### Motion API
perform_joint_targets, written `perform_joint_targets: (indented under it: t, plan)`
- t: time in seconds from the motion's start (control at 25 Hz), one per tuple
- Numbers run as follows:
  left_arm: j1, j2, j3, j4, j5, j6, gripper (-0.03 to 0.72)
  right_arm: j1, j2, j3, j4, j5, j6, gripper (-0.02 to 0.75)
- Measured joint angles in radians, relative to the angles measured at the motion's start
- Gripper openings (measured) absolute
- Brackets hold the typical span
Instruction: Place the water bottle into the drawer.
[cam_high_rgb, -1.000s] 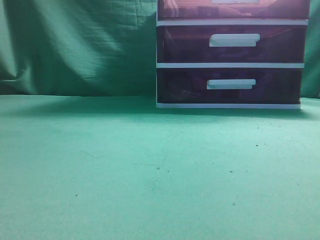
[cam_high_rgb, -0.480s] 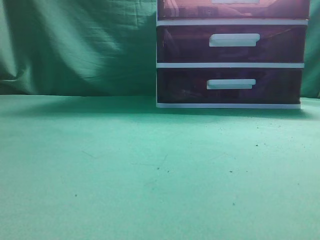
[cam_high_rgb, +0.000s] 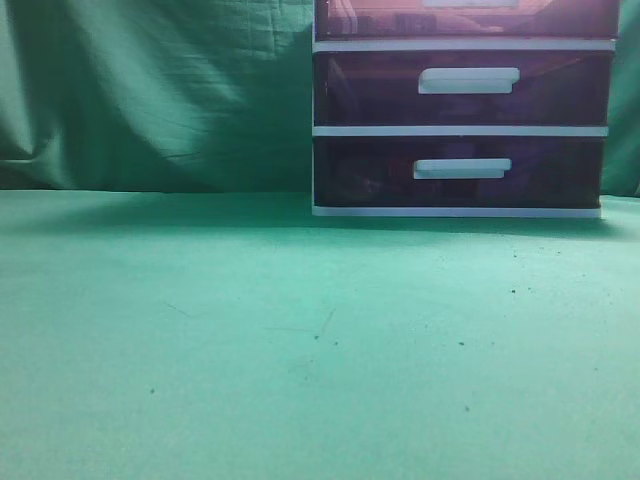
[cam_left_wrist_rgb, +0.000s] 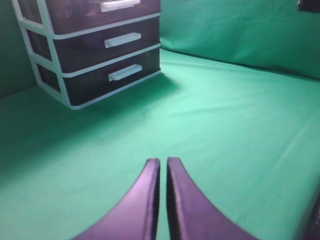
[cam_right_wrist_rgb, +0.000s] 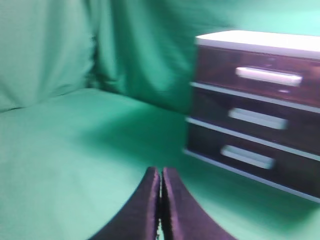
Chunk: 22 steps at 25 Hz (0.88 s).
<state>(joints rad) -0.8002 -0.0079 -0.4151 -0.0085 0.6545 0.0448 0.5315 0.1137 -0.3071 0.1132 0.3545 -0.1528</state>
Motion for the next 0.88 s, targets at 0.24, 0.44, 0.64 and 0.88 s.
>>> perform_joint_targets:
  t: [0.24, 0.44, 0.64, 0.88]
  plan:
    - [0.000, 0.000, 0.000, 0.002, 0.000, 0.000, 0.000, -0.283, -0.121, 0.208, -0.002, -0.092, 0.001, 0.000]
    - [0.000, 0.000, 0.000, 0.002, 0.000, 0.000, 0.000, -0.454, -0.122, 0.327, 0.000, -0.138, 0.061, 0.000]
    - [0.000, 0.000, 0.000, 0.002, 0.000, 0.000, 0.000, -0.521, -0.122, 0.333, 0.002, -0.072, 0.102, 0.048]
    - [0.000, 0.000, 0.000, 0.004, 0.000, 0.000, 0.000, -0.543, -0.122, 0.335, -0.001, 0.045, 0.106, 0.048]
